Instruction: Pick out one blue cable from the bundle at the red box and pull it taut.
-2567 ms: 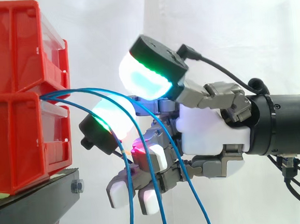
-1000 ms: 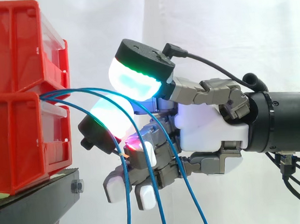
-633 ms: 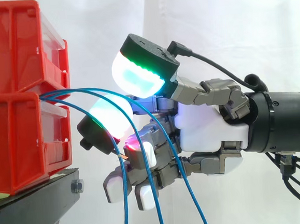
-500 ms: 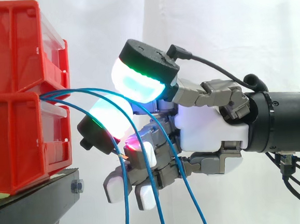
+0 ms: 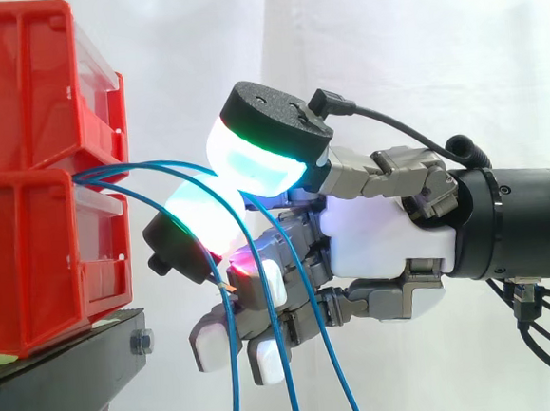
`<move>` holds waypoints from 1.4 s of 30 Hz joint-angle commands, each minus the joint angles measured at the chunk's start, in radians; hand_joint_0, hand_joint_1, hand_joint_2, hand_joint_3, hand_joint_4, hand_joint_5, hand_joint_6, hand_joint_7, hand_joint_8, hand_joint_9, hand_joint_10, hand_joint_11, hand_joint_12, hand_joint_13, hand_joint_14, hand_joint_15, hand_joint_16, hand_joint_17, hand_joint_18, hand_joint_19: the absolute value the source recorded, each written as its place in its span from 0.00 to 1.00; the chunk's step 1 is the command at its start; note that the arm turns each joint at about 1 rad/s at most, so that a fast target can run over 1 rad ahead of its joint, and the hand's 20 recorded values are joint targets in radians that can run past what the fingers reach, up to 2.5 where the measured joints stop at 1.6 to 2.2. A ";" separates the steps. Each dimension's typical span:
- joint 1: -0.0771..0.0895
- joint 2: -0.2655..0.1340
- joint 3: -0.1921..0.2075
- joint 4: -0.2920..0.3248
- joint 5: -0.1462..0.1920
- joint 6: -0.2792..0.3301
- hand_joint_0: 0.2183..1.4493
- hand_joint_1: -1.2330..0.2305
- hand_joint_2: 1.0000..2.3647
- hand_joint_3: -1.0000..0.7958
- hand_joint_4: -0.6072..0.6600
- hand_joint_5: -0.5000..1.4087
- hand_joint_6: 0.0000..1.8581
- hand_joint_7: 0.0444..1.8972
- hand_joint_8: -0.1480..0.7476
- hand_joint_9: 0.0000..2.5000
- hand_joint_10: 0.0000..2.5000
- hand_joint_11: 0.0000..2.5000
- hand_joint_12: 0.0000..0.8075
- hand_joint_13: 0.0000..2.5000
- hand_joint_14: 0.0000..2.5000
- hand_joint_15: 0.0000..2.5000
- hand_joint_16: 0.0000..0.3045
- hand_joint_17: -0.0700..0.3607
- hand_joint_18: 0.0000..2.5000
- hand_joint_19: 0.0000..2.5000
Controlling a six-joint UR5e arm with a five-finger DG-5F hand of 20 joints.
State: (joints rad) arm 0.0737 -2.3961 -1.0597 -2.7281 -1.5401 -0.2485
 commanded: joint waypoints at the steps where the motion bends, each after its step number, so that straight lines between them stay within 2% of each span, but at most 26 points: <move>1: 0.000 0.000 0.000 -0.004 0.000 0.000 0.38 0.31 0.01 0.40 0.39 0.19 0.51 0.54 0.41 0.45 0.01 0.31 0.36 0.33 0.01 0.18 0.13 0.37 0.33 0.26; 14: 0.000 0.000 0.000 -0.068 0.003 0.006 0.39 0.31 0.01 0.40 0.42 0.19 0.52 0.53 0.42 0.45 0.01 0.32 0.36 0.33 0.01 0.18 0.13 0.37 0.33 0.26; 20: 0.000 0.023 0.000 -0.105 0.005 0.003 0.39 0.31 0.01 0.40 0.42 0.19 0.52 0.53 0.43 0.45 0.01 0.32 0.36 0.33 0.01 0.18 0.13 0.38 0.33 0.26; 25: 0.001 0.049 0.000 -0.185 0.006 0.002 0.39 0.31 0.01 0.40 0.42 0.19 0.52 0.53 0.43 0.45 0.01 0.32 0.36 0.33 0.01 0.18 0.13 0.38 0.33 0.26; 30: 0.005 0.063 0.000 -0.236 0.008 -0.011 0.39 0.31 0.01 0.40 0.42 0.19 0.52 0.53 0.43 0.45 0.01 0.32 0.36 0.33 0.01 0.18 0.13 0.38 0.33 0.26; 32: 0.008 0.074 -0.002 -0.278 0.012 -0.020 0.39 0.31 0.01 0.40 0.42 0.19 0.52 0.53 0.43 0.45 0.01 0.32 0.36 0.33 0.01 0.18 0.13 0.38 0.33 0.27; 40: 0.020 0.123 -0.013 -0.415 0.091 -0.021 0.39 0.31 0.01 0.40 0.41 0.19 0.52 0.53 0.43 0.45 0.01 0.32 0.36 0.33 0.01 0.19 0.13 0.38 0.33 0.26; 41: 0.021 0.124 -0.017 -0.415 0.091 -0.021 0.39 0.31 0.01 0.40 0.41 0.19 0.52 0.53 0.43 0.45 0.01 0.32 0.36 0.33 0.01 0.18 0.13 0.38 0.33 0.26; 42: 0.023 0.129 -0.019 -0.438 0.112 -0.020 0.39 0.31 0.01 0.40 0.41 0.19 0.52 0.53 0.43 0.45 0.01 0.32 0.36 0.33 0.01 0.19 0.13 0.38 0.33 0.26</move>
State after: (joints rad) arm 0.0910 -2.2824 -1.0697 -3.1184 -1.4647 -0.2706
